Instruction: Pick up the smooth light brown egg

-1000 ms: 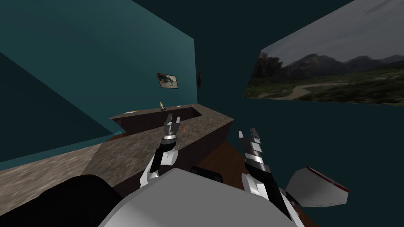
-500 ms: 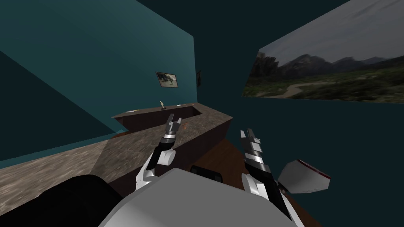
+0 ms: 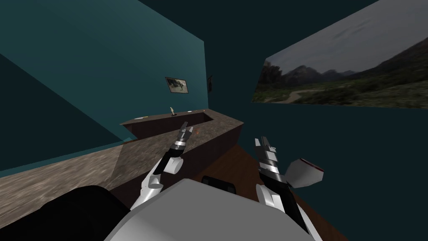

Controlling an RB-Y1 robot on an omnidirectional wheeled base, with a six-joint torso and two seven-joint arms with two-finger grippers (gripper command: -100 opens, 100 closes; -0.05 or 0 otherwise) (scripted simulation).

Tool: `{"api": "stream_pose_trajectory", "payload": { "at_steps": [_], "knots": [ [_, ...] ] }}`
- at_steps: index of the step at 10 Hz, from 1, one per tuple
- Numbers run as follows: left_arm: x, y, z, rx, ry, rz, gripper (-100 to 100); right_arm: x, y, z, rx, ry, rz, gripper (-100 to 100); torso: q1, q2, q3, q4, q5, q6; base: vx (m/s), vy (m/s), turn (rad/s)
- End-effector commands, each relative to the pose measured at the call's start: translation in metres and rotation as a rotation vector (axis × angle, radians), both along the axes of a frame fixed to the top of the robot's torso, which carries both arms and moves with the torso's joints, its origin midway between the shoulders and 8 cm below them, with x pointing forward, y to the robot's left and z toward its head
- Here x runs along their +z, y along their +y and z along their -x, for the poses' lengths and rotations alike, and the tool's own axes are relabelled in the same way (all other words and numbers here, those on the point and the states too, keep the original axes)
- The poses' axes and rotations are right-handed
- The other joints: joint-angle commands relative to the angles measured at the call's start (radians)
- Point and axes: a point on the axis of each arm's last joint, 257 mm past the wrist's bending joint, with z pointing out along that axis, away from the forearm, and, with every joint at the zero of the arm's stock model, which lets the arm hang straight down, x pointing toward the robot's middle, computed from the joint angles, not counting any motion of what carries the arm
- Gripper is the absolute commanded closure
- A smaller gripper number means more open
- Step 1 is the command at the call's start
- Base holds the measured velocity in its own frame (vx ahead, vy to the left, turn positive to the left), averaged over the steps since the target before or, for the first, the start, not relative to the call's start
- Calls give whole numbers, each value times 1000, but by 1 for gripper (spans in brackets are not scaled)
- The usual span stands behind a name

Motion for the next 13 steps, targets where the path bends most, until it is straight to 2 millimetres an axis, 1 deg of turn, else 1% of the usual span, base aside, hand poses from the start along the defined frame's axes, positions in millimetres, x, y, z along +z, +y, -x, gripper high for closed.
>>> {"api": "stream_pose_trajectory", "payload": {
  "at_steps": [1,3,4,6,7,9,12,13],
  "knots": [
    [-5,1,-5,-3,31,-8,-100,0,0,0,0,0,0,0,0,0,0,0,0,0,-116,3,-21],
    [-20,6,-18,-14,108,-33,-100,0,0,0,0,0,0,0,-2,-3,-2,-1,0,0,-110,-21,-62],
    [-21,6,-19,-13,112,-33,-100,0,0,0,0,0,0,0,-2,-3,-2,-1,0,0,-86,-5,-30],
    [-37,13,-31,-24,189,-60,-100,0,0,0,0,0,0,0,0,-5,-3,-1,0,0,-99,10,-89],
    [-41,13,-32,-22,202,-60,-100,0,0,0,0,0,0,0,0,-3,-2,-1,0,0,-87,12,-35],
    [-59,21,-45,-29,288,-87,-100,0,0,0,0,0,0,0,0,-6,-3,-1,0,0,-74,13,-100],
    [-74,26,-52,-30,354,-105,-100,0,0,0,0,0,0,0,1,-7,-4,-2,0,0,-50,26,-64],
    [-85,31,-57,-31,400,-120,-100,0,0,0,0,0,0,0,1,-8,-5,-2,0,0,-40,22,-96]
  ]
}}
